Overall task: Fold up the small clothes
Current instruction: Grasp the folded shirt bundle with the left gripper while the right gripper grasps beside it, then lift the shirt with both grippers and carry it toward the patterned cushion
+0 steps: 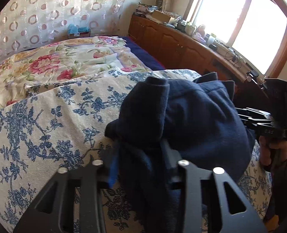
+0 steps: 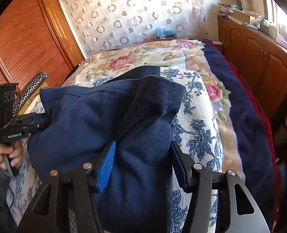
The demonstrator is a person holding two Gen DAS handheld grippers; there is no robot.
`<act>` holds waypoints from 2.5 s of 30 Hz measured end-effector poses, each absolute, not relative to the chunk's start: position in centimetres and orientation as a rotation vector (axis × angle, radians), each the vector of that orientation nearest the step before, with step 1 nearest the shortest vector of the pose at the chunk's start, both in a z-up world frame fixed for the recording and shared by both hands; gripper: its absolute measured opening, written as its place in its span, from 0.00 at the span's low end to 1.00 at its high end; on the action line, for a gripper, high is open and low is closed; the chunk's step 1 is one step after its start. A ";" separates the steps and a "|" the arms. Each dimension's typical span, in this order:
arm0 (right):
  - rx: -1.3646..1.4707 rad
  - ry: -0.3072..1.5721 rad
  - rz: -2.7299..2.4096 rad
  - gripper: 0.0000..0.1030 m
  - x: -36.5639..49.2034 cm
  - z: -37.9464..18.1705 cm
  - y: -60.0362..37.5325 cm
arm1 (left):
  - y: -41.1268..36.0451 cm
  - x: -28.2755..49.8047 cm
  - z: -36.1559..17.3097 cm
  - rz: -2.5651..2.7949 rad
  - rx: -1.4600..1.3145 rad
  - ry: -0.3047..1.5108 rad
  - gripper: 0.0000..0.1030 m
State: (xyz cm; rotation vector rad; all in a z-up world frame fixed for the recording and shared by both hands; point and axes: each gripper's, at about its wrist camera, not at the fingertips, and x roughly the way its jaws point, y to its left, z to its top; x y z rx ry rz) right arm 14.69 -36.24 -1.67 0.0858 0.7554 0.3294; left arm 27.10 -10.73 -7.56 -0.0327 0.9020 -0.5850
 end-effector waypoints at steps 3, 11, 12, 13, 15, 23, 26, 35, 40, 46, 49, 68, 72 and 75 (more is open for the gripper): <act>0.087 0.757 0.326 0.56 14.7 -1.7 -36.2 | -10.7 26.7 -6.9 -0.591 -0.037 0.877 0.19; 0.131 0.737 0.355 0.22 13.9 -1.7 -35.7 | -10.5 24.1 -3.5 -0.632 -0.056 0.747 0.16; 0.107 0.722 0.342 0.19 13.6 -1.6 -35.4 | -10.5 23.6 -3.1 -0.637 -0.055 0.734 0.16; 0.093 0.710 0.332 0.19 13.3 -1.5 -35.1 | -10.5 23.2 -2.7 -0.642 -0.055 0.722 0.16; 0.089 0.684 0.327 0.17 12.7 -1.1 -34.8 | -10.4 22.4 -1.9 -0.646 -0.049 0.698 0.15; 0.039 0.589 0.342 0.16 10.7 0.8 -33.4 | -8.1 20.0 0.6 -0.619 -0.071 0.616 0.15; 0.020 0.558 0.359 0.16 10.4 1.6 -32.2 | -6.3 19.2 1.5 -0.589 -0.087 0.580 0.15; -0.103 0.487 0.479 0.16 11.5 4.4 -25.0 | 1.1 16.4 2.6 -0.442 -0.155 0.494 0.15; -0.152 0.464 0.586 0.16 13.8 5.7 -19.8 | 6.6 15.1 3.4 -0.352 -0.248 0.444 0.15; -0.215 0.419 0.682 0.16 18.0 8.0 -13.1 | 11.2 14.5 4.3 -0.243 -0.278 0.379 0.15; -0.247 0.398 0.720 0.16 21.0 8.5 -10.7 | 13.2 14.7 4.4 -0.183 -0.279 0.353 0.15; -0.532 0.365 0.938 0.15 34.4 6.9 9.3 | 22.8 12.8 -1.7 0.020 -0.482 0.403 0.14; -0.548 0.394 0.949 0.15 36.1 5.7 11.2 | 23.0 12.4 -2.8 0.067 -0.485 0.438 0.14; -0.539 0.416 0.950 0.15 37.6 5.1 13.0 | 22.9 11.9 -3.2 0.105 -0.469 0.446 0.15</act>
